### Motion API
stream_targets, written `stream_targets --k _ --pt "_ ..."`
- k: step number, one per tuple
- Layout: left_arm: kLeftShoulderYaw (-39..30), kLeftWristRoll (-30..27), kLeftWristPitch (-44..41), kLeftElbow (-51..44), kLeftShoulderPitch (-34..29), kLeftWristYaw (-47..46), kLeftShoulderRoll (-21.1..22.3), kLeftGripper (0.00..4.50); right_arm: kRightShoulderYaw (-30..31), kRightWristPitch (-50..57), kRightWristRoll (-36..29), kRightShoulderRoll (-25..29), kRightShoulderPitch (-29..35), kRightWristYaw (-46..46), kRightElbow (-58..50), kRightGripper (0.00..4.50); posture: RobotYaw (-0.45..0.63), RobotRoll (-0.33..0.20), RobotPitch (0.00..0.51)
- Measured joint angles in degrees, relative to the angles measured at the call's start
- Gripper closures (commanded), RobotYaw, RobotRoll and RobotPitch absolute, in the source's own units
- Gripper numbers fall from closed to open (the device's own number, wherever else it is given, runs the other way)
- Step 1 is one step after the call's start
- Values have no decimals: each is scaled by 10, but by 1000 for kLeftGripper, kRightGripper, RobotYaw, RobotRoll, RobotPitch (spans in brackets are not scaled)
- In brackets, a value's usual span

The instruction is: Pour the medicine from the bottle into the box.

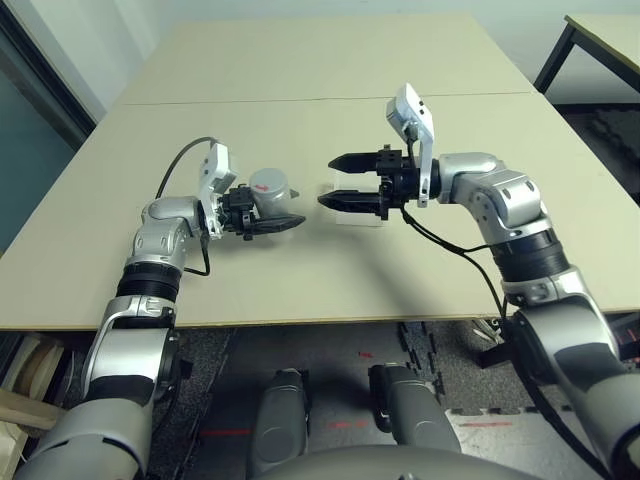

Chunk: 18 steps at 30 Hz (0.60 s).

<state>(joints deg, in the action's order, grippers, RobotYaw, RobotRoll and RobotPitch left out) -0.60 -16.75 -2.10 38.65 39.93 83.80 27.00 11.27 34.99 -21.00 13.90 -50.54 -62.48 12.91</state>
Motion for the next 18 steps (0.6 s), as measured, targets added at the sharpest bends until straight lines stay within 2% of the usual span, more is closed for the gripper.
stream_targets --k 17,18 --pt "19 0 0 -16 15 11 -17 1825 34 -42 47 -31 -26 13 55 0 -86 0 109" --pt "19 0 0 -17 15 11 -18 1825 35 -42 47 -33 -26 12 55 173 -84 0 110"
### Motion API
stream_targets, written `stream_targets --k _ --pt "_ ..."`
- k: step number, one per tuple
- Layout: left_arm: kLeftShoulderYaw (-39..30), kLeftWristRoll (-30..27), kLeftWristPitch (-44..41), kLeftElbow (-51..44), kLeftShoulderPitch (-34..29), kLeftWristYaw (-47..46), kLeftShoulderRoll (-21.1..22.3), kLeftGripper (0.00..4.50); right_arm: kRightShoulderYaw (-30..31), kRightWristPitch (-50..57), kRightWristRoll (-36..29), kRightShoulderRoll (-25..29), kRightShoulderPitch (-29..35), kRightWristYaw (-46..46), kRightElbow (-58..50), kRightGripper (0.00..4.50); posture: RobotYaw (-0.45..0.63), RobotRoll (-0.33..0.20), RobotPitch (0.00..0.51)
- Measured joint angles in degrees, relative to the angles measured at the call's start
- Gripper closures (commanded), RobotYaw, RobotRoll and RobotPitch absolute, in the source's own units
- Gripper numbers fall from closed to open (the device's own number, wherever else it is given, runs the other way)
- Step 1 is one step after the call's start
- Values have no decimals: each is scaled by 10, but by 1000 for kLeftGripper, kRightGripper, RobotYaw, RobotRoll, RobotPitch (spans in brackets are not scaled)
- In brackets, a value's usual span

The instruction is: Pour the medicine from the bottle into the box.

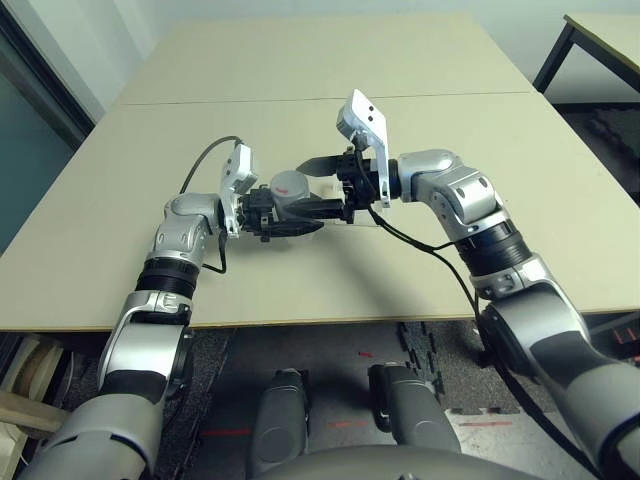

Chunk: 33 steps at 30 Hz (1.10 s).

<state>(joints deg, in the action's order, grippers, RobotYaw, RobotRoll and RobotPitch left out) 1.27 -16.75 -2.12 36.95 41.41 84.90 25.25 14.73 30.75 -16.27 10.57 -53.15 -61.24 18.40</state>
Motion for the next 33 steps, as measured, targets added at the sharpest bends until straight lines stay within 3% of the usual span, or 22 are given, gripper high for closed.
stream_targets --k 6,21,33 --pt "2 0 -2 -1 0 3 0 1825 0 4 -4 -4 0 -3 0 1811 -75 0 109" --pt "7 -1 -16 -25 -10 4 -1 1825 0 10 -15 5 1 -26 -1 1811 -74 0 110" --pt "24 -23 -43 -90 -24 26 -2 1825 -3 -1 -52 34 7 -102 -15 1811 -64 0 112"
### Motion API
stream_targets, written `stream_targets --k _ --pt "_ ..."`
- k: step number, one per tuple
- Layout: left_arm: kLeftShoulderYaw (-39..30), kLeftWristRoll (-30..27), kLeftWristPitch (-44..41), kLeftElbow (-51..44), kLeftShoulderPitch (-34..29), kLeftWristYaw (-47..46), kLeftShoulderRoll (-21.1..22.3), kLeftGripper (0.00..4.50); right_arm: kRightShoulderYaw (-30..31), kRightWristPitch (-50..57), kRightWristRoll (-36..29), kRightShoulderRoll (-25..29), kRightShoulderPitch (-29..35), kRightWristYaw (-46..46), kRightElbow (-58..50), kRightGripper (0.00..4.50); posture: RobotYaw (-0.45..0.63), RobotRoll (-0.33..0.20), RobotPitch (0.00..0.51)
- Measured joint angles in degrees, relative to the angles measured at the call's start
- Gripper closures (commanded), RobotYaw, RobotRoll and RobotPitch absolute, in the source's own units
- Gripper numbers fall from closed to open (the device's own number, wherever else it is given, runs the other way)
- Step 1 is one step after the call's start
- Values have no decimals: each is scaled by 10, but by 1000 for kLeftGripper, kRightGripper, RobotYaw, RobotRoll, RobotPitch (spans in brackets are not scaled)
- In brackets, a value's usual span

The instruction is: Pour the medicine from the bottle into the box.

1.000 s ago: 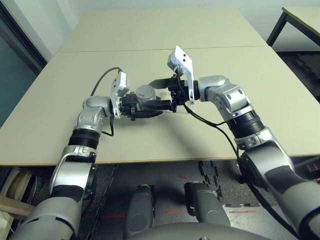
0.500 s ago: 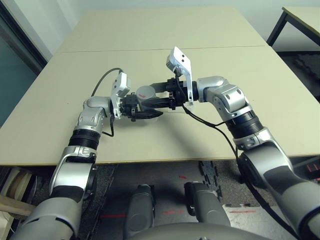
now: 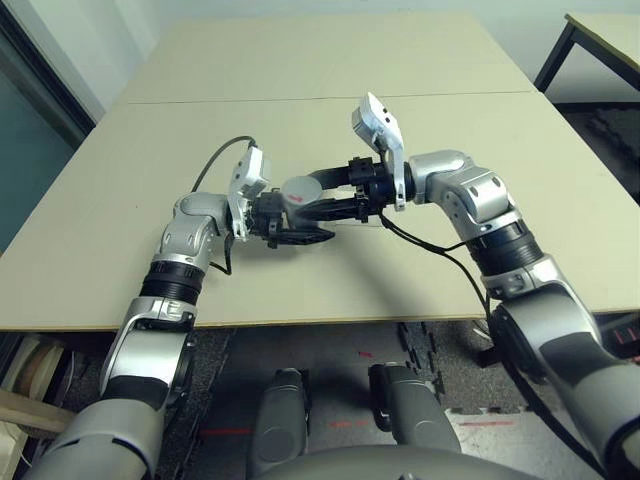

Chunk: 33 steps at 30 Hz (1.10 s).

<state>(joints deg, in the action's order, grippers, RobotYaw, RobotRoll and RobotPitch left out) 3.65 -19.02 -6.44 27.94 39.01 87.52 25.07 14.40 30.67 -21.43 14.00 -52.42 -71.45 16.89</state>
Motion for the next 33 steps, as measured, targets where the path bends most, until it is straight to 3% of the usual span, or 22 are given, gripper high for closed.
stream_targets --k 10,16,33 --pt "0 -9 -8 -20 -12 1 4 1825 2 -4 -1 -1 0 -13 -1 1811 -61 0 110" --pt "1 -9 -5 -23 -14 8 10 1825 2 -13 -6 -2 0 -48 -1 5 -60 0 106" --pt "3 -9 -2 -23 -22 -1 8 1825 2 -34 2 -21 -6 -51 16 0 -59 0 100"
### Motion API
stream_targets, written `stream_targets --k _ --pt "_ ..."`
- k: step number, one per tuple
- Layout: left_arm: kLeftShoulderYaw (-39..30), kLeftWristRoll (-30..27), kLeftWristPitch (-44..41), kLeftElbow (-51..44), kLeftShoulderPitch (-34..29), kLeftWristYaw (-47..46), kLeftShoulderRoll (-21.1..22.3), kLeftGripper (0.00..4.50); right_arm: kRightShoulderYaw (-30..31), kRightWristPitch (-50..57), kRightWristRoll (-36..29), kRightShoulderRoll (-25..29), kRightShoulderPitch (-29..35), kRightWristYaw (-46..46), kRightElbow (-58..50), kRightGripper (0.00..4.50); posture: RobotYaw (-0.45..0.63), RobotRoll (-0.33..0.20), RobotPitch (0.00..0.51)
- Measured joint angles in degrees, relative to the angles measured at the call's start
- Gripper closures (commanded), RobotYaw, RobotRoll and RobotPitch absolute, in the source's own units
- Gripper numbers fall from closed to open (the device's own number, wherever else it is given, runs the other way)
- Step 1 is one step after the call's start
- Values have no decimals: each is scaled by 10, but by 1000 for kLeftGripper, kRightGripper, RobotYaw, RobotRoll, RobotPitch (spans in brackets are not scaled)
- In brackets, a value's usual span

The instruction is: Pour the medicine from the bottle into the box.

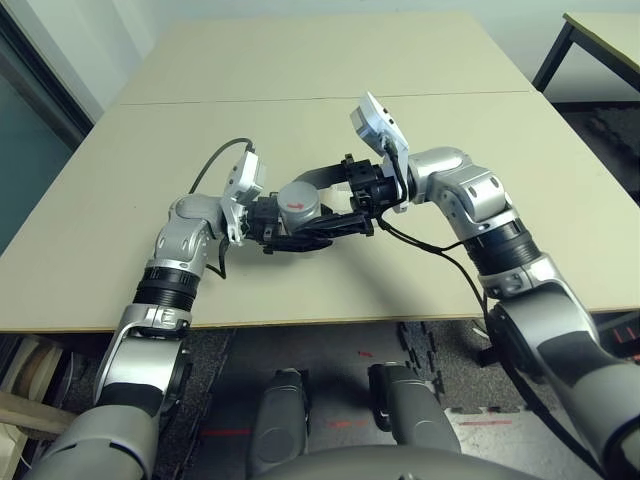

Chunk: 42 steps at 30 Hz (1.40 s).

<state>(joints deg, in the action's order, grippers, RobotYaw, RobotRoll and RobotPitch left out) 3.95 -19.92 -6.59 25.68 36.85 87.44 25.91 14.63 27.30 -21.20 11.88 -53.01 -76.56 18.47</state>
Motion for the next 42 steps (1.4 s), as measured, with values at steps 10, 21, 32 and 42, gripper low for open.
stream_targets --k 10,21,32,42 --pt "6 0 -3 0 -2 -12 -2 1825 2 -20 12 -47 -20 38 26 0 -55 0 99" --pt "8 0 -7 0 -12 -22 -1 1825 -2 -56 25 -29 -31 58 92 0 -59 0 94" --pt "8 1 -10 6 -9 -41 1 1825 -15 -66 10 30 -10 42 75 0 -75 0 89" --pt "10 1 14 32 12 -17 6 1825 -66 -42 14 134 20 52 63 0 -97 0 78"
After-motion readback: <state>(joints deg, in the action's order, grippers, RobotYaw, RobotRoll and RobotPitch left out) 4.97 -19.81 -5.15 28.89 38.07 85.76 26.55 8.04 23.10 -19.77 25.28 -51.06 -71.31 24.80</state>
